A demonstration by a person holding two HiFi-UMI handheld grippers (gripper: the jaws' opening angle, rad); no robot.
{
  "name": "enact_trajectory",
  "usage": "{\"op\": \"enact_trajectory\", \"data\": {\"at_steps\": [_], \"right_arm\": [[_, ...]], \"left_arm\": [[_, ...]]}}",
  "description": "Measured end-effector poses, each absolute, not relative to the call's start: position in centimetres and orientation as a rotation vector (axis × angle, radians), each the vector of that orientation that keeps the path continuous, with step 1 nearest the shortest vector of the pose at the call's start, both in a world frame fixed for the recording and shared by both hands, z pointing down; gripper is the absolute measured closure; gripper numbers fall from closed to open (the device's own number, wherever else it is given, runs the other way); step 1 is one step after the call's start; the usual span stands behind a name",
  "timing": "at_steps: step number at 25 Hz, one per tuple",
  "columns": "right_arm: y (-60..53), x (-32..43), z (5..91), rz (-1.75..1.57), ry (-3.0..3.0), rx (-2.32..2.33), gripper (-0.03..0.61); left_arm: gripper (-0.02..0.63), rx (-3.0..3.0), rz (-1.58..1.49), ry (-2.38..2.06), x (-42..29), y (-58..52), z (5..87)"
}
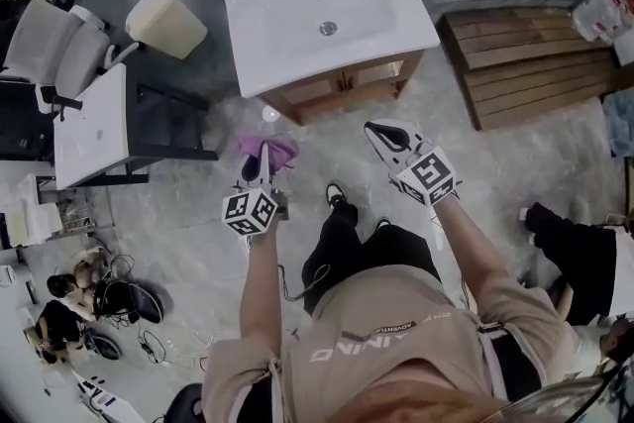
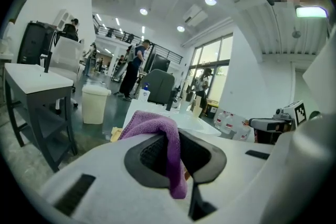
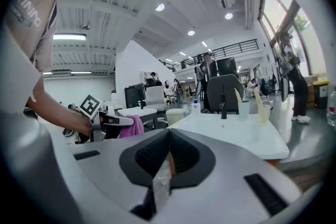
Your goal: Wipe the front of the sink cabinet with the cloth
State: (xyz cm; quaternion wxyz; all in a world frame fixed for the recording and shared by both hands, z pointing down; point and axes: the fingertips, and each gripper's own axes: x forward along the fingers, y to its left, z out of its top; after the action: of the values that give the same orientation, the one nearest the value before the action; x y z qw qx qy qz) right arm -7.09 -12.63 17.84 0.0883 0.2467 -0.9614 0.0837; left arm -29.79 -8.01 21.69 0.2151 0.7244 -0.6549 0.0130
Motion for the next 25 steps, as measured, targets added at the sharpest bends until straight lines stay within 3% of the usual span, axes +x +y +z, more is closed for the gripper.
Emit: {"op": "enact_trajectory", "data": {"at_steps": [25], "right_arm": [[-20.6, -14.1, 42.8, 0.184, -2.967, 0.724, 0.568]], "left_arm": [[0.577, 2.081, -0.140, -1.805, -35.5, -15.4, 45.4]]}}
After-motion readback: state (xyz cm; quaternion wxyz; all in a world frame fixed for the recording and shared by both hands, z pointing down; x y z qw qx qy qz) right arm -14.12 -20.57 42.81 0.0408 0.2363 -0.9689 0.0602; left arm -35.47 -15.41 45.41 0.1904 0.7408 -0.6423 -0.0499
